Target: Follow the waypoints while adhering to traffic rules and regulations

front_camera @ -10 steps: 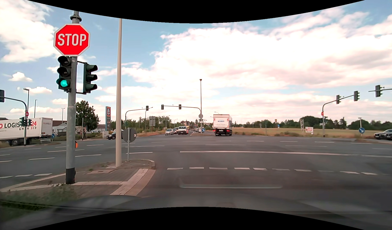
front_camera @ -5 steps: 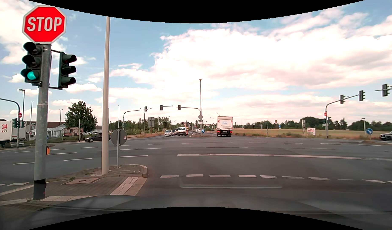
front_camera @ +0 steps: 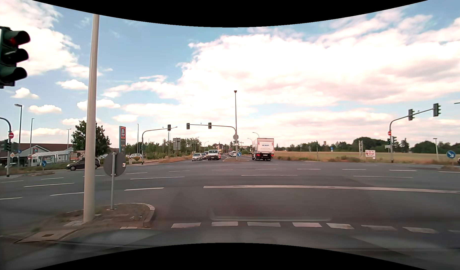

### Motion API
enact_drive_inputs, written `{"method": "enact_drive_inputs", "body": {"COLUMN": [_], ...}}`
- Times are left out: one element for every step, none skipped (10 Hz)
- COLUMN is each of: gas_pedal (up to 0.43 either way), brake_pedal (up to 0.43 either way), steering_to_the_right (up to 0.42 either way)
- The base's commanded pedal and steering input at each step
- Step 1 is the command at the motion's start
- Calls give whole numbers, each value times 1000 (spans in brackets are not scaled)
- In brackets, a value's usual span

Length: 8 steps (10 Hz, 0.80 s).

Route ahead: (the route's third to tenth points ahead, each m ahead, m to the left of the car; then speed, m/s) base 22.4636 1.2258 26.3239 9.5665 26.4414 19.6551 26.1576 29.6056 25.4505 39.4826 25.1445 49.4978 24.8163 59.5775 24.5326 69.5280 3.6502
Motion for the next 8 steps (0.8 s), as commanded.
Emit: {"method": "enact_drive_inputs", "body": {"gas_pedal": [441,441,441,441,441,441,441,429], "brake_pedal": [0,0,0,0,0,0,0,0], "steering_to_the_right": [-57,-71,-85,-97,-115,-135,-146,-156]}}
